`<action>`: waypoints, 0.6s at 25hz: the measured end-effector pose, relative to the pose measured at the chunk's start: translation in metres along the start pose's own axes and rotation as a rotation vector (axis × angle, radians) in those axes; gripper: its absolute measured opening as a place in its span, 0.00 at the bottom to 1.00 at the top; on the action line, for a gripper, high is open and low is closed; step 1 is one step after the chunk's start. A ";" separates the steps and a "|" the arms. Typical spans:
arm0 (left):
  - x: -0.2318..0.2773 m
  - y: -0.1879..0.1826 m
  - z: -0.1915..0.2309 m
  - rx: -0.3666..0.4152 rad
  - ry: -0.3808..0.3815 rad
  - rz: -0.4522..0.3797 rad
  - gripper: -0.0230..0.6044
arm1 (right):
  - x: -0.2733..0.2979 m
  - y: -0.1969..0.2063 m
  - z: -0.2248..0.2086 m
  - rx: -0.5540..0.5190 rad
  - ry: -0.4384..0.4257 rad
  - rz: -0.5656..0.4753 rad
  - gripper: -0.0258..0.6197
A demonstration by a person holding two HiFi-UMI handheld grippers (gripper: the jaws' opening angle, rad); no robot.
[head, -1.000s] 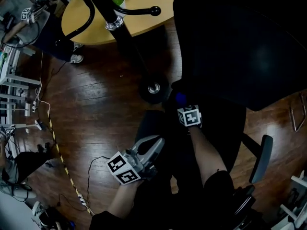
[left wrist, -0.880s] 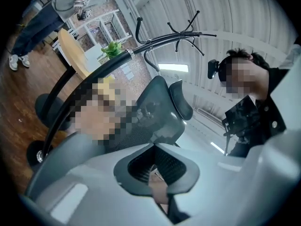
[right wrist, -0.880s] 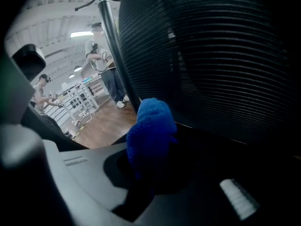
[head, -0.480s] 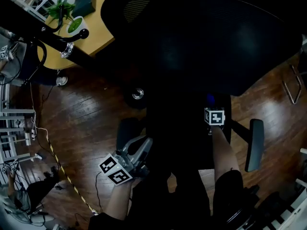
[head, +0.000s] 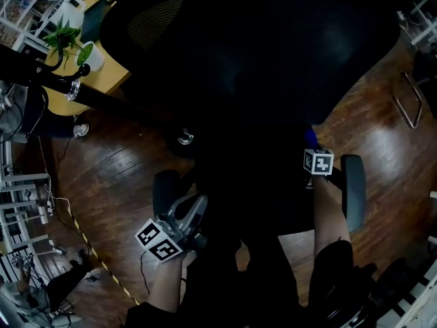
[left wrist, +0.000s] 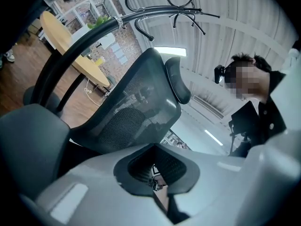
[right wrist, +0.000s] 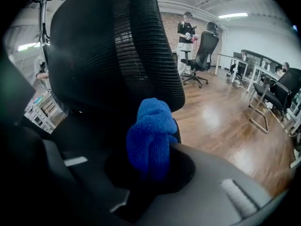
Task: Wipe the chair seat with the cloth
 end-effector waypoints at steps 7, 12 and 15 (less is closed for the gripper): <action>-0.020 0.001 -0.007 -0.006 -0.022 -0.058 0.02 | 0.004 -0.002 0.115 -0.183 -0.206 -0.066 0.09; -0.050 -0.005 -0.013 0.007 -0.057 -0.115 0.02 | 0.020 0.019 0.274 -0.287 -0.476 0.025 0.09; -0.070 -0.003 -0.016 0.003 -0.079 -0.145 0.02 | 0.021 0.037 0.351 -0.335 -0.599 0.065 0.09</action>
Point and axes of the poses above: the fingertips, and each gripper's own axes: x forward along the fingers, z to its left, y out of its underside, the point moved 7 cm from there along -x, backward along the fingers, and after that the axes turned 5 degrees about y, right-handed, at the moved point
